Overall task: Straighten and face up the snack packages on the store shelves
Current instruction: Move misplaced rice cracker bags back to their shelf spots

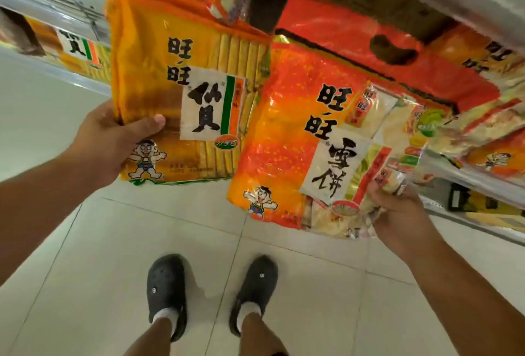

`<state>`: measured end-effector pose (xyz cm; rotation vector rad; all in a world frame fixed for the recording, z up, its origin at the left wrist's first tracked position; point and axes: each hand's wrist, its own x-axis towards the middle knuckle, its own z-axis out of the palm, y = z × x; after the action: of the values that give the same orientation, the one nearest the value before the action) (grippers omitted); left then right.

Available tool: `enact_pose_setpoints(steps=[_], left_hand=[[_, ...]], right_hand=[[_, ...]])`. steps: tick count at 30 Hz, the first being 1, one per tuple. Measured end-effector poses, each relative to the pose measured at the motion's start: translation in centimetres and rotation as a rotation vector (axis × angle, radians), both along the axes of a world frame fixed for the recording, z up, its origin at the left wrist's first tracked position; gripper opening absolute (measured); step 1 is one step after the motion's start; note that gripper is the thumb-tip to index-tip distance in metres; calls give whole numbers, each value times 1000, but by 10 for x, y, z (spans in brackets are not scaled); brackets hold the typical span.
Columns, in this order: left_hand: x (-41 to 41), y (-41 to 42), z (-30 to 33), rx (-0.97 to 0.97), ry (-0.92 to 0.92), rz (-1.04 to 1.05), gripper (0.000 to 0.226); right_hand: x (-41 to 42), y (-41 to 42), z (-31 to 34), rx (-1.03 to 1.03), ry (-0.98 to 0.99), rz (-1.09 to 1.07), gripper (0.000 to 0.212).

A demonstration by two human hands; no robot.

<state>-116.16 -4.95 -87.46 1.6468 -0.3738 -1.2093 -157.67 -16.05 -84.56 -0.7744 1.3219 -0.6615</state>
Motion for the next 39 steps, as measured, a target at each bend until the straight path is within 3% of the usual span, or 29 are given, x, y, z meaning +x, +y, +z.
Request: enact_pose_setpoints(steps=[8,12,15,18,21,28,33,37,39], left_hand=[[-58,24,-18,16,89,165,40],[-89,37,-29,59,84,290,50],[-108,40,-36,77,58,376,53],[-122,39,-42,87,33,432,52],[-135,44,-43,89,20,470,45],[-172,73,-35,128,-49,569,48],[-179,100,-18,159,-34,581,40],[-171,91,-8,140,-46,480,35],[-169,75,-4,124,-54,428,40]], right_hand=[[7,-117,-7,-5,-56,4,16],[7,-168,-19,101,-126,0,35],[27,-187,-20,2,-63,20,40],[43,-195,-20,-56,20,110,40],[47,-201,-24,-97,-37,95,36],[50,-201,-20,-88,-44,59,64],[47,-199,-11,-78,-62,-6,40],[50,-199,-12,-81,-48,-20,66],[52,-200,-15,-90,-35,-21,65]])
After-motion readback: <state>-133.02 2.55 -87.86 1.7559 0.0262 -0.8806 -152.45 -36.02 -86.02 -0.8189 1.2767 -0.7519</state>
